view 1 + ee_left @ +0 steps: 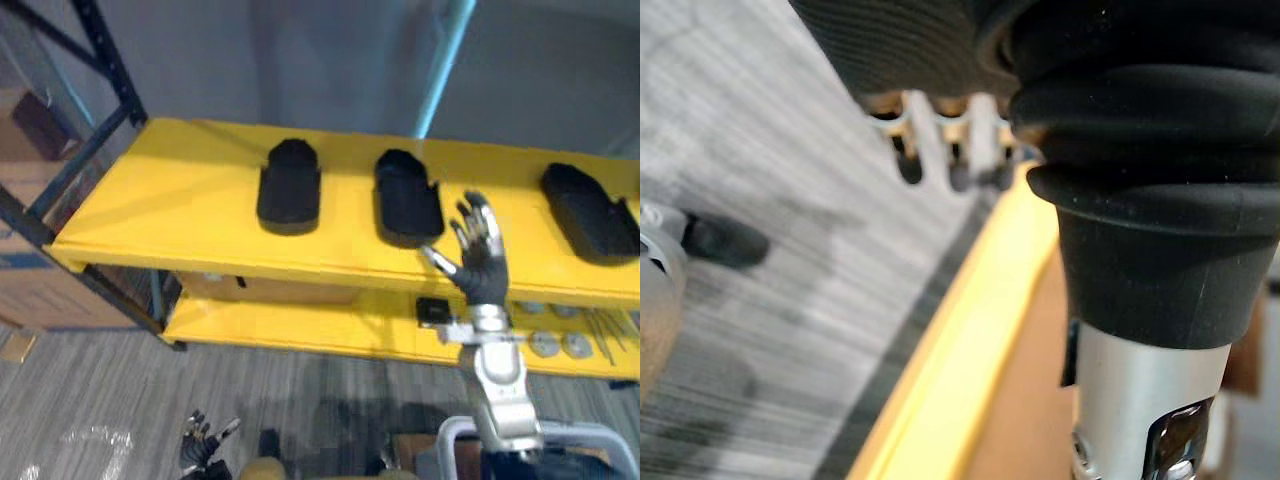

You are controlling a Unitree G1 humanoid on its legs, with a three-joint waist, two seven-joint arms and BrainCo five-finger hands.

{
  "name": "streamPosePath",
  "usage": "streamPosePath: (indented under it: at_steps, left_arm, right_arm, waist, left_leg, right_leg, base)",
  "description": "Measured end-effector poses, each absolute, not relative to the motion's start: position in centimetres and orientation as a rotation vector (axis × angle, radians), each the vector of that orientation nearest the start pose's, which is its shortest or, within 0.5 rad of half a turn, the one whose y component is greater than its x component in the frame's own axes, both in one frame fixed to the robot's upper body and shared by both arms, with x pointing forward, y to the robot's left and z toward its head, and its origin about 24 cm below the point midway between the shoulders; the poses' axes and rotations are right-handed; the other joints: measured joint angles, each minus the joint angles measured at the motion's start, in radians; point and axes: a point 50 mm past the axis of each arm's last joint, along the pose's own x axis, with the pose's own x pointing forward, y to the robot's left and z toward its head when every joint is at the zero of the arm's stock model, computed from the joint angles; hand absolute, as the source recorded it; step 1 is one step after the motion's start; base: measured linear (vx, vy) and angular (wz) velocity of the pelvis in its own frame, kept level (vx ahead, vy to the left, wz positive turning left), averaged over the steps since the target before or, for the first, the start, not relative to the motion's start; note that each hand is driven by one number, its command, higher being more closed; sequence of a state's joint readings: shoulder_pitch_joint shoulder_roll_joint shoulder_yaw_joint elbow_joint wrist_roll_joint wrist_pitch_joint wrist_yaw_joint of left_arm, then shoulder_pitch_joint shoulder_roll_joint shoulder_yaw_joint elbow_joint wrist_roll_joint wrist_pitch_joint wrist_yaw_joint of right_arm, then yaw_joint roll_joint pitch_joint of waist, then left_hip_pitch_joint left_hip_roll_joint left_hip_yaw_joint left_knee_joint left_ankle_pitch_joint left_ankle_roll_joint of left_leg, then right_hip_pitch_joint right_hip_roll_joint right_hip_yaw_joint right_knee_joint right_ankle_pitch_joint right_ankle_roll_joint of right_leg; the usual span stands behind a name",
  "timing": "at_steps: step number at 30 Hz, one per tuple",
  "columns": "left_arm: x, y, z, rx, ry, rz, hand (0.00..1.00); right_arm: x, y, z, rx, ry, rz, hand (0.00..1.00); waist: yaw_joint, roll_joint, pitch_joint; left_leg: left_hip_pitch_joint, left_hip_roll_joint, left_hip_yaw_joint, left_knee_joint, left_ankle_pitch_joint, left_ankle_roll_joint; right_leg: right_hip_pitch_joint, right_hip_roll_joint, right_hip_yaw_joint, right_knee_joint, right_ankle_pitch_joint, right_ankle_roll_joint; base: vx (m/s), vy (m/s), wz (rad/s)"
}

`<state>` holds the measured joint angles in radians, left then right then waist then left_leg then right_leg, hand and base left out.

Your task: Walk over and take plastic housings, then place them on the shelf

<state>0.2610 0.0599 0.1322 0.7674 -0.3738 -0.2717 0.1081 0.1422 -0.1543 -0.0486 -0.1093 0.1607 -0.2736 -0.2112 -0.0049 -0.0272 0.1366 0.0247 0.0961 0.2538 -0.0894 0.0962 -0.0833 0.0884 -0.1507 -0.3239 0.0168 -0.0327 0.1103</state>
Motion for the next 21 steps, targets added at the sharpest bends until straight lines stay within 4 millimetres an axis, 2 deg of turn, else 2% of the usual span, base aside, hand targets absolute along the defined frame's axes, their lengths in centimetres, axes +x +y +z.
streamPosePath:
  at_steps: [3,5,8,12,15,18,20,21]
  left_arm:
    - [9.4,21.6,-13.3,-0.242,0.739,0.532,0.0]
    - [9.5,21.3,-13.5,-0.211,0.77,0.49,0.0]
    - [9.1,20.9,-14.5,-0.154,0.89,0.456,0.0]
    - [8.3,20.7,-15.5,-0.078,1.058,0.376,0.0]
    - [7.9,21.8,-15.8,-0.017,1.15,0.34,0.0]
    - [6.1,22.7,-16.3,0.018,1.272,0.336,0.0]
    - [4.6,22.8,-16.6,0.015,1.336,0.349,0.0]
    - [4.1,22.9,-16.7,0.01,1.355,0.352,0.0]
  right_arm:
    - [19.8,-22.6,3.1,0.025,-0.096,-0.422,0.0]
    - [17.5,-24.5,0.0,0.022,0.045,-0.542,0.0]
    - [15.4,-26.1,-2.4,0.012,0.155,-0.66,0.0]
    - [15.1,-26.3,-2.5,0.008,0.159,-0.67,0.0]
    - [15.4,-25.7,-2.1,0.022,0.14,-0.631,0.0]
    - [16.2,-24.6,-1.9,0.037,0.133,-0.573,0.0]
    - [16.5,-23.8,-2.1,0.045,0.143,-0.537,0.0]
    - [16.6,-23.5,-2.1,0.049,0.145,-0.527,0.0]
  waist:
    - [-0.012,0.002,-0.013]
    - [-0.027,0.0,-0.02]
    - [-0.048,-0.001,-0.027]
    - [-0.071,-0.004,-0.026]
    - [-0.089,-0.013,-0.023]
    - [-0.109,-0.014,-0.019]
    - [-0.106,-0.008,-0.015]
    - [-0.119,-0.019,-0.019]
  left_leg:
    - [0.014,0.001,0.025,0.0,-0.011,-0.001]
    - [0.024,0.0,0.037,0.0,-0.019,-0.001]
    - [0.033,-0.002,0.071,0.0,-0.028,-0.005]
    - [0.065,-0.006,0.134,0.0,-0.041,-0.003]
    - [0.109,-0.003,0.21,0.0,-0.059,-0.011]
    - [0.157,0.013,0.305,0.0,-0.077,-0.025]
    - [0.185,0.03,0.376,0.0,-0.085,-0.036]
    - [0.194,0.031,0.401,0.0,-0.086,-0.038]
  right_leg:
    - [0.0,0.001,0.027,-0.002,0.001,0.0]
    - [0.001,0.001,0.039,-0.004,0.001,0.0]
    - [-0.002,-0.001,0.077,-0.002,0.008,0.003]
    - [-0.021,-0.004,0.14,0.015,0.016,0.011]
    - [-0.032,0.004,0.212,0.025,0.017,0.01]
    - [-0.037,0.025,0.245,0.01,0.046,-0.005]
    - [-0.038,0.032,0.222,-0.022,0.072,-0.02]
    - [-0.039,0.035,0.221,-0.034,0.078,-0.025]
  base:
    - [0.0,0.01,-0.28]
    - [0.05,0.007,-0.17]
    - [0.08,0.016,-0.29]
    - [0.08,0.034,-0.49]
    - [0.05,0.04,-0.74]
    - [-0.01,0.008,-0.92]
    - [-0.03,-0.032,-0.95]
    - [-0.05,-0.023,-0.67]
